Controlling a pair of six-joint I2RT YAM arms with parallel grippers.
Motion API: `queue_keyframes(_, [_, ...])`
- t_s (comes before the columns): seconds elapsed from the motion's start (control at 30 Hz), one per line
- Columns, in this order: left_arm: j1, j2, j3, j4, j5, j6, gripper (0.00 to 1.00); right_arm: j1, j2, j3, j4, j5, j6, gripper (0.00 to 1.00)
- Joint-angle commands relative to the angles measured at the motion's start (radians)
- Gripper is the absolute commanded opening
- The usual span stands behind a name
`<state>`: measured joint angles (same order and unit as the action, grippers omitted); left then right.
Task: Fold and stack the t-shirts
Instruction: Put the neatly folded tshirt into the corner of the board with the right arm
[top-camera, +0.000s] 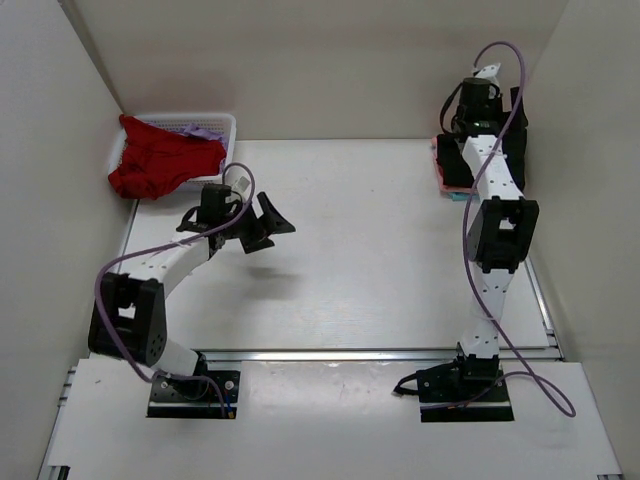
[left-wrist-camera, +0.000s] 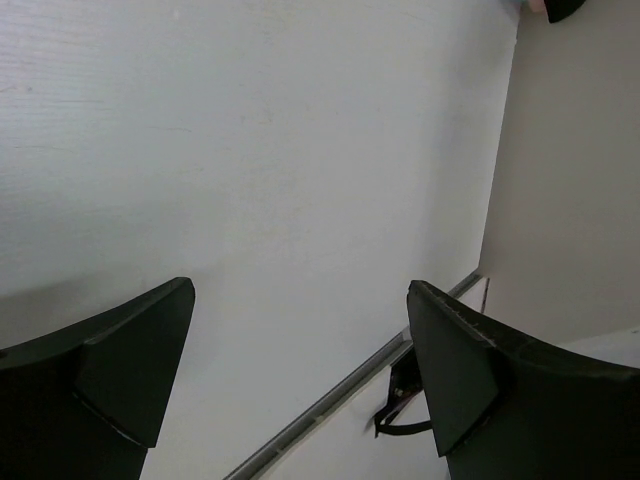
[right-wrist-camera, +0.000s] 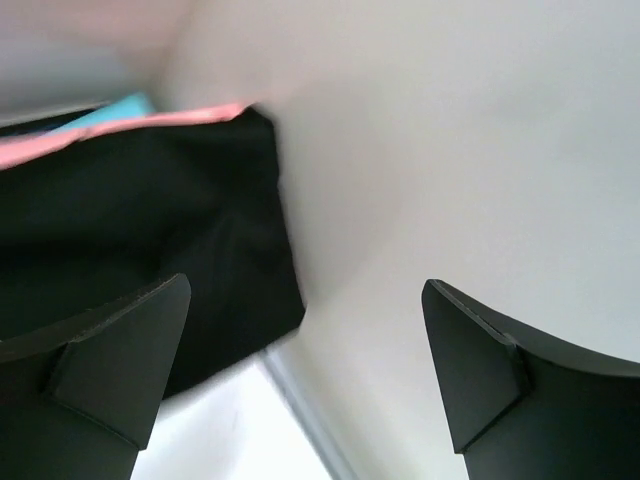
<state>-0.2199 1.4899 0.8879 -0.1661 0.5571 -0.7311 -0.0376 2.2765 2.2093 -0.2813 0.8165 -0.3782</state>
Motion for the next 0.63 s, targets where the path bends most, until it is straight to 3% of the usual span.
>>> queue_keyframes(0.0, [-0.042,-0.135,0.054,-0.099,-0.020,0.096,0.98,0.132,-0.311,-0.141,0.079,0.026,0.018,0.99])
queue_keyframes(0.1, [-0.016,-0.183,-0.004,-0.139,-0.011,-0.007,0.99,0.231,-0.495,-0.437,0.051,0.021,0.048,0.99])
queue_keyframes(0.2, [-0.012,-0.201,-0.012,-0.130,0.043,-0.062,0.99,0.335,-0.633,-0.624,-0.088,-0.010,0.125,1.00])
queue_keyframes(0.4, [0.014,-0.221,0.095,-0.157,0.190,0.007,0.99,0.522,-0.813,-0.819,-0.431,0.038,0.323,0.99])
queue_keyframes(0.53, [-0.007,-0.232,0.178,-0.222,0.199,0.113,0.99,0.489,-0.977,-0.891,-0.561,-0.037,0.487,0.99])
queue_keyframes(0.6, [0.001,-0.253,0.198,-0.327,0.120,0.154,0.99,0.435,-1.041,-0.915,-0.576,-0.083,0.528,0.99])
